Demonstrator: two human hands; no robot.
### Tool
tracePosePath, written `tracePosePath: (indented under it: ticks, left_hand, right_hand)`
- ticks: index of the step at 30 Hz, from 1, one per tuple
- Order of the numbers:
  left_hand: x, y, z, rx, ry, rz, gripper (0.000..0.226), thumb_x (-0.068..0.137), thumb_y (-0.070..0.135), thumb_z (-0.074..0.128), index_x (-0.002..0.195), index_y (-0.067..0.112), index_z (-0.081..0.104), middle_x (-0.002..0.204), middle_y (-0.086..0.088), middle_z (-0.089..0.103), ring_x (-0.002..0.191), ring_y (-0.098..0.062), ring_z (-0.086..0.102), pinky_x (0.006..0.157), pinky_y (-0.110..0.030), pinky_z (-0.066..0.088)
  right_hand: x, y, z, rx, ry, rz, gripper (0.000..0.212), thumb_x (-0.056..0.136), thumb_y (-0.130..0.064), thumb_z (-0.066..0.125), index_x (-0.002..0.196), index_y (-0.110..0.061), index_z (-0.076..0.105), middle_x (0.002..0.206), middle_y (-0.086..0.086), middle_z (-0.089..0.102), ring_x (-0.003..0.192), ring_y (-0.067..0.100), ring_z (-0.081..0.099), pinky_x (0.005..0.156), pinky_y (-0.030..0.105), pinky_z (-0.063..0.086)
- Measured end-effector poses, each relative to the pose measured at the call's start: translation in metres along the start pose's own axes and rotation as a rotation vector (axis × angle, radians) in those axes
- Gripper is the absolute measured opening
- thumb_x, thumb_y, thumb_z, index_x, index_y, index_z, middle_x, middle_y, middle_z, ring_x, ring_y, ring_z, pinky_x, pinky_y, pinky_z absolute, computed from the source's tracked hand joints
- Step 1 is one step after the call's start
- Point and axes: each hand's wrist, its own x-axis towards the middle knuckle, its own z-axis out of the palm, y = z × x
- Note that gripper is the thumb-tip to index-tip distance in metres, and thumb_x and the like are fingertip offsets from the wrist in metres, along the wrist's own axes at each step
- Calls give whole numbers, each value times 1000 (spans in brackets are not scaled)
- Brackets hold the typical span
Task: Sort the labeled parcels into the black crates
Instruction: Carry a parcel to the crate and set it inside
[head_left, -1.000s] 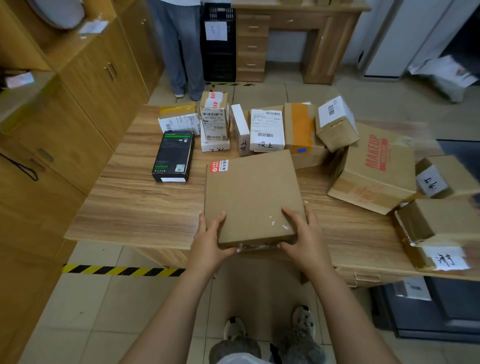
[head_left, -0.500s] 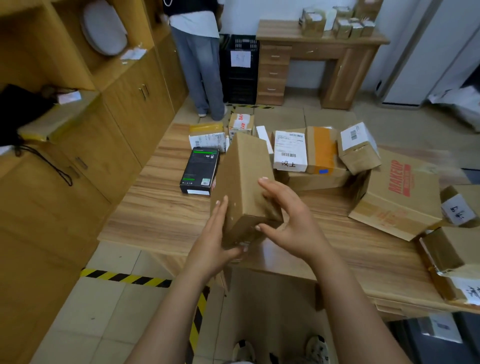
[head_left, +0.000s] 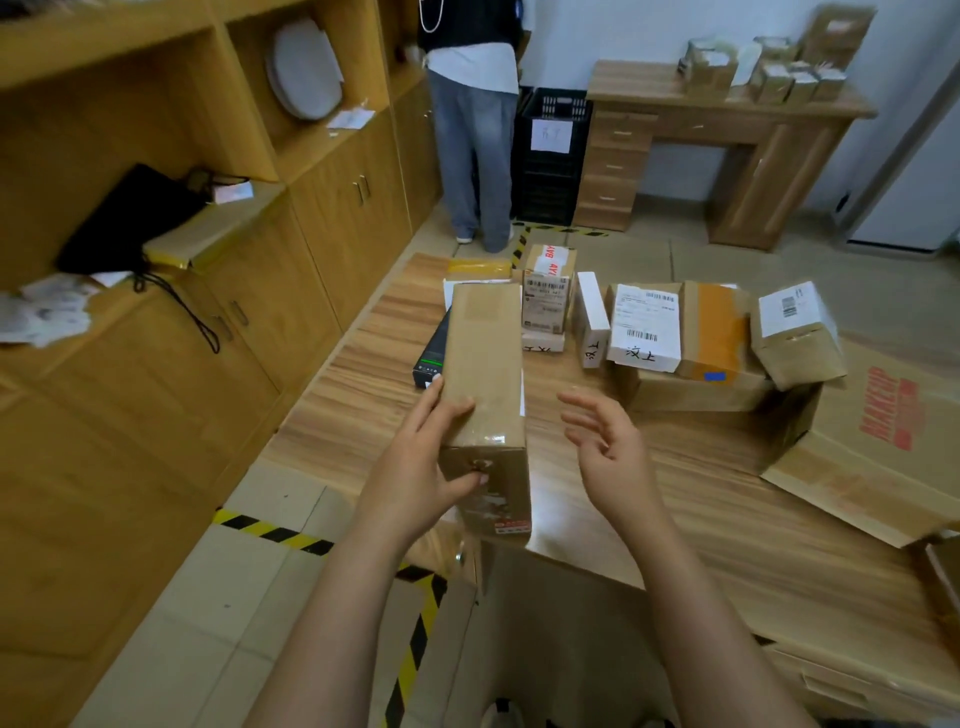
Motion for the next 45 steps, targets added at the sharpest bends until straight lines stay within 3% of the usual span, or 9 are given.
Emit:
tracePosePath:
  ticks: [6, 12, 16, 21, 27, 32, 35, 39, 45]
  left_hand:
    - [2, -10, -5, 135, 40, 42, 75, 71, 41, 82, 136, 36, 45, 160, 15, 7, 147, -1, -8, 116, -37, 16]
    - [-6, -20, -19, 169, 64, -27, 78, 71, 39, 82, 138, 32, 43, 160, 12, 15, 147, -3, 0, 117, -35, 17]
    - [-13, -30, -28, 140, 78, -130, 89, 70, 36, 84, 144, 27, 35, 159, 9, 21, 145, -6, 19, 115, -31, 30]
    - [-16, -41, -29, 59, 85, -184, 116, 66, 44, 85, 150, 47, 6, 160, 13, 15, 146, -8, 18, 115, -40, 32]
    - [-14, -44, -27, 161, 13, -255, 119, 69, 46, 82, 141, 63, -10, 163, 4, -2, 150, -15, 0, 117, -49, 26]
    - [-13, -54, -21, 101, 99, -311, 124, 58, 43, 90, 148, 49, 6, 162, 4, 13, 150, -14, 2, 118, -50, 21]
    - [-14, -56, -20, 78, 134, -322, 122, 53, 41, 93, 147, 45, 15, 158, 9, 24, 148, -14, 14, 113, -51, 31]
    - [-12, -54, -27, 54, 188, -284, 117, 51, 44, 92, 145, 45, 22, 148, 18, 37, 136, -11, 35, 101, -46, 45]
    - [2, -28, -41, -64, 236, -137, 114, 54, 37, 93, 142, 50, 21, 143, 24, 38, 133, -6, 36, 103, -35, 40]
  right_hand:
    - [-19, 42, 16, -358, -334, 206, 63, 90, -3, 53, 144, -32, 40, 148, -6, 40, 133, 13, 39, 107, 29, 37]
    - [-21, 50, 30, -363, -449, 193, 79, 86, -24, 71, 151, -30, 27, 150, -6, 36, 137, 13, 35, 108, 30, 36]
    - [-16, 57, 39, -355, -486, 220, 94, 80, -30, 76, 154, -30, 18, 145, -2, 37, 134, 15, 35, 105, 31, 36]
    - [-17, 70, 53, -283, -524, 287, 95, 83, -30, 73, 154, -38, 11, 149, -8, 31, 134, 10, 37, 108, 40, 44]
    - [-18, 77, 61, -296, -453, 286, 89, 87, -14, 68, 152, -41, 13, 156, 3, 20, 138, 18, 34, 107, 35, 43]
    - [-11, 73, 64, -239, -465, 384, 107, 77, -17, 80, 155, -31, 8, 151, 4, 29, 129, 20, 43, 100, 37, 50]
    - [-7, 69, 64, -232, -450, 388, 115, 67, -23, 86, 153, -39, 12, 145, 2, 34, 125, 21, 44, 98, 46, 51]
    - [-9, 58, 56, -169, -403, 362, 107, 70, -12, 85, 152, -37, 20, 139, 4, 29, 116, 14, 43, 101, 33, 48]
    - [0, 29, 33, -129, -222, 233, 99, 74, -6, 81, 147, -46, 28, 139, -1, 26, 116, 11, 40, 90, 17, 43]
